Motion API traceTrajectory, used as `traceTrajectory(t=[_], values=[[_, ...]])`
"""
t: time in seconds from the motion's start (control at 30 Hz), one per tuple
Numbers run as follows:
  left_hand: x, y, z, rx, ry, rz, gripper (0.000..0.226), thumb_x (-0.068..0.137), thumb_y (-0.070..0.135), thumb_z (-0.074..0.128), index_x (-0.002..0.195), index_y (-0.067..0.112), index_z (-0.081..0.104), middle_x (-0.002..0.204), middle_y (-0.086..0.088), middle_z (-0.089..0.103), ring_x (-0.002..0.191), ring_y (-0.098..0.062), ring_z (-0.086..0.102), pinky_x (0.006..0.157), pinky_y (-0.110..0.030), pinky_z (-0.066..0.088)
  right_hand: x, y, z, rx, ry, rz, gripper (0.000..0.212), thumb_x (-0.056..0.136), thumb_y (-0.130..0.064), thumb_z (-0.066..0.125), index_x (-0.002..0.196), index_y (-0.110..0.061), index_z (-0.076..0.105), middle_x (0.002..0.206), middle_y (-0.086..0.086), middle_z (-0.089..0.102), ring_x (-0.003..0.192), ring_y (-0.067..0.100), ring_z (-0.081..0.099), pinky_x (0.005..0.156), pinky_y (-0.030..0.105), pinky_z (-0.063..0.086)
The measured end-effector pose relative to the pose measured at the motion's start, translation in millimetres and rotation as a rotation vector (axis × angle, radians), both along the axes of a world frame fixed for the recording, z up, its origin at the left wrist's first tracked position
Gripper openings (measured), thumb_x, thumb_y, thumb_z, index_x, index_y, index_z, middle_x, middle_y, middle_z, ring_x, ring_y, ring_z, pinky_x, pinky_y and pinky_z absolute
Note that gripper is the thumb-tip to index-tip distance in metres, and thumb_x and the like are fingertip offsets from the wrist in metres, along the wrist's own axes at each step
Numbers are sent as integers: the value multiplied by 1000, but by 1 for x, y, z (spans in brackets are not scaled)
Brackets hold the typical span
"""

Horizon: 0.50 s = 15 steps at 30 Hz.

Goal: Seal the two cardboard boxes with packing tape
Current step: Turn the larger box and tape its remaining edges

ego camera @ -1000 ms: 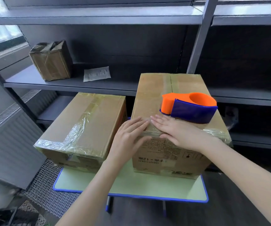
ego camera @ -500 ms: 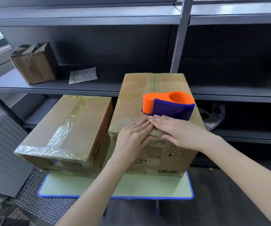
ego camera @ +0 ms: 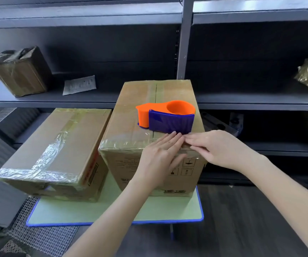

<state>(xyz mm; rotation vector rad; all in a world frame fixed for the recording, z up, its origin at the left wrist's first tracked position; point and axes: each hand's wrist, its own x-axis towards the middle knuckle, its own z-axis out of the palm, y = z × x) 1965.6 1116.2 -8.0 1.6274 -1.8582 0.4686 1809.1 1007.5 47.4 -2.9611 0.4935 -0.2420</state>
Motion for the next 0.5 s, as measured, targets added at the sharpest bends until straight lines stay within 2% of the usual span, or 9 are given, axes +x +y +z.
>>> traceTrajectory(t=[0.1,0.23,0.3,0.4,0.5], values=[[-9,-9,-5,-27,-3,-21,31,83,22,71,108,4,70,114,-7,68,109,-21,63,91,-38,53,-9,-5,-2,48,-49,-14,35,93,-13,52,127,-18,57,136,-10,49,123,11,51,99,32,43],[-16,-12,-7,-44,53,13,28,80,18,74,106,6,72,112,-5,68,109,-19,63,92,-36,52,-16,-15,-10,152,-102,-5,35,92,-6,51,126,-13,57,136,-3,49,125,9,46,104,14,29],[-21,-12,-4,-28,76,29,29,76,16,77,103,6,73,109,-5,69,107,-18,64,89,-36,54,-27,-21,-14,157,-119,-38,36,93,-4,50,127,-12,56,136,-1,50,127,11,45,105,15,27],[-32,-18,1,7,47,-23,28,81,20,73,105,6,72,111,-5,69,108,-18,64,90,-35,53,-44,-31,-18,159,-101,-95,42,93,-1,49,132,-15,51,140,-4,45,133,4,32,108,17,23],[-43,-27,3,39,42,-64,27,85,18,69,109,7,71,114,-4,68,111,-18,62,94,-35,51,-52,-33,-19,188,-36,-80,51,92,-9,55,139,-21,40,145,-9,36,130,-7,18,110,17,20]])
